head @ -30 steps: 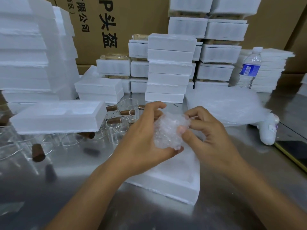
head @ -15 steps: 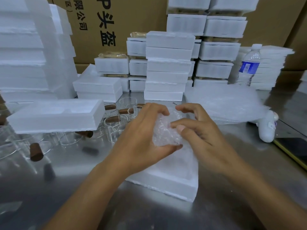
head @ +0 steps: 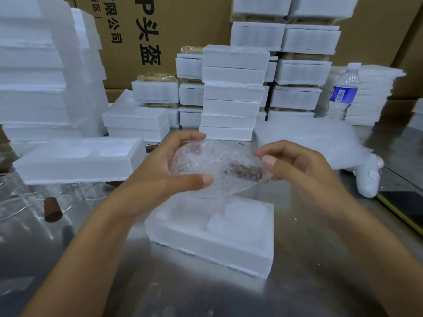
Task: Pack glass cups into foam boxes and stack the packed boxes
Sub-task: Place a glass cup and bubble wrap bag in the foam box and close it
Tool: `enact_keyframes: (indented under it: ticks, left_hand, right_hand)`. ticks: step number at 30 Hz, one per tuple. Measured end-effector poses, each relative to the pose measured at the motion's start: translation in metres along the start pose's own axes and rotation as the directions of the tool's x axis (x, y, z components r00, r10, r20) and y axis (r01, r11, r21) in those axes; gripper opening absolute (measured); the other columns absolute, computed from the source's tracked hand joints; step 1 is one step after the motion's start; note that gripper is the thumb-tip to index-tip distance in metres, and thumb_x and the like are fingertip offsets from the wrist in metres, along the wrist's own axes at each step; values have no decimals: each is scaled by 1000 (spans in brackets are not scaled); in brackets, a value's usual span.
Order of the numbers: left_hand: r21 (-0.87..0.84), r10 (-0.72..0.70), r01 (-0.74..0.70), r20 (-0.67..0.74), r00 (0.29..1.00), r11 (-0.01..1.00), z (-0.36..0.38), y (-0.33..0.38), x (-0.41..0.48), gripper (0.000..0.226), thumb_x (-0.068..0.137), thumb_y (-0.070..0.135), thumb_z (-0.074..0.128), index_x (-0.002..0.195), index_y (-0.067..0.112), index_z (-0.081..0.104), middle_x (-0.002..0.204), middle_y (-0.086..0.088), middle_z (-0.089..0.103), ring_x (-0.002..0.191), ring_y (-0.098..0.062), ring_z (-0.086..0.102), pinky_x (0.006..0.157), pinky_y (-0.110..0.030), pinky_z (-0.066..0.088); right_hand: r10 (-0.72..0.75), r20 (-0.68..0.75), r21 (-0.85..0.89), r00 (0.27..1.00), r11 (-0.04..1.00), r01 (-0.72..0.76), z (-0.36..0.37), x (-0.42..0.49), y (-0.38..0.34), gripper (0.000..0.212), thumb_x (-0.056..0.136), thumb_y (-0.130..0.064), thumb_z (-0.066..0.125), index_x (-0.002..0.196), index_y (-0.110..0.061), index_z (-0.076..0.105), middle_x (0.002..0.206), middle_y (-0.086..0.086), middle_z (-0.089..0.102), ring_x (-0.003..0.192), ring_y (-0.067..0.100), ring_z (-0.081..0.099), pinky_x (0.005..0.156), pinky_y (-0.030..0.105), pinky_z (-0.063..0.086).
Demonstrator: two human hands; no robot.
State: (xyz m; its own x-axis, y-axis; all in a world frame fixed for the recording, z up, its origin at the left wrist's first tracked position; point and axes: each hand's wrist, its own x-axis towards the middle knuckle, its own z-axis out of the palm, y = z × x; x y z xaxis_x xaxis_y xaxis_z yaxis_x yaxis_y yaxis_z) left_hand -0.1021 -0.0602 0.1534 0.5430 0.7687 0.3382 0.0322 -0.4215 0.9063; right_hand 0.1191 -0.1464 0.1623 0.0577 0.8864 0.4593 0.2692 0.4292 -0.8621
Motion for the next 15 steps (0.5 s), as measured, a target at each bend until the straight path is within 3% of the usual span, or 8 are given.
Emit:
enact_keyframes:
  ticks: [5, 8, 11, 13, 15]
  left_hand:
    - [12, -69, 68, 117, 991, 998, -11, 1, -3, 57, 49, 35, 83, 101, 43, 61, 119, 6, 59, 112, -25, 59, 99, -47, 46]
    - [37, -113, 108, 181, 977, 993, -12, 1, -3, 54, 49, 32, 83, 97, 37, 59, 114, 4, 59, 105, -27, 61, 95, -46, 49]
    - [99, -155, 136, 221, 963, 986, -13, -2, -3, 51, 51, 29, 83, 94, 30, 55, 102, -2, 58, 92, -29, 57, 93, -54, 45]
    - [147, -195, 161, 256, 947, 976, -15, -4, -3, 47, 55, 24, 84, 89, 32, 52, 91, 4, 59, 86, -20, 57, 86, -48, 48]
    - [175, -236, 190, 298, 925, 966, -15, -5, -4, 43, 60, 20, 82, 85, 34, 50, 83, 12, 62, 79, -11, 60, 74, -31, 49]
  right_hand:
    - [93, 217, 75, 972, 991, -112, 8, -1, 11, 10, 71, -26, 73, 80, -27, 71, 79, -1, 67, 70, 16, 64, 69, 25, 53]
    - [150, 268, 47, 952, 985, -168, 11, -1, 16, 12, 69, -20, 75, 77, -28, 70, 73, -3, 65, 67, 14, 64, 69, 23, 53]
    - [170, 304, 1, 937, 984, -178, 11, -2, 18, 20, 74, -8, 76, 75, -26, 68, 70, -6, 65, 65, 10, 63, 67, 17, 51]
    - [187, 327, -53, 926, 982, -180, 11, -4, 18, 20, 77, -5, 74, 78, -24, 66, 70, -9, 64, 66, 6, 62, 67, 16, 50]
    - [198, 322, -141, 926, 977, -160, 12, -5, 18, 17, 77, -9, 74, 81, -23, 65, 72, -11, 62, 68, 5, 59, 67, 16, 49]
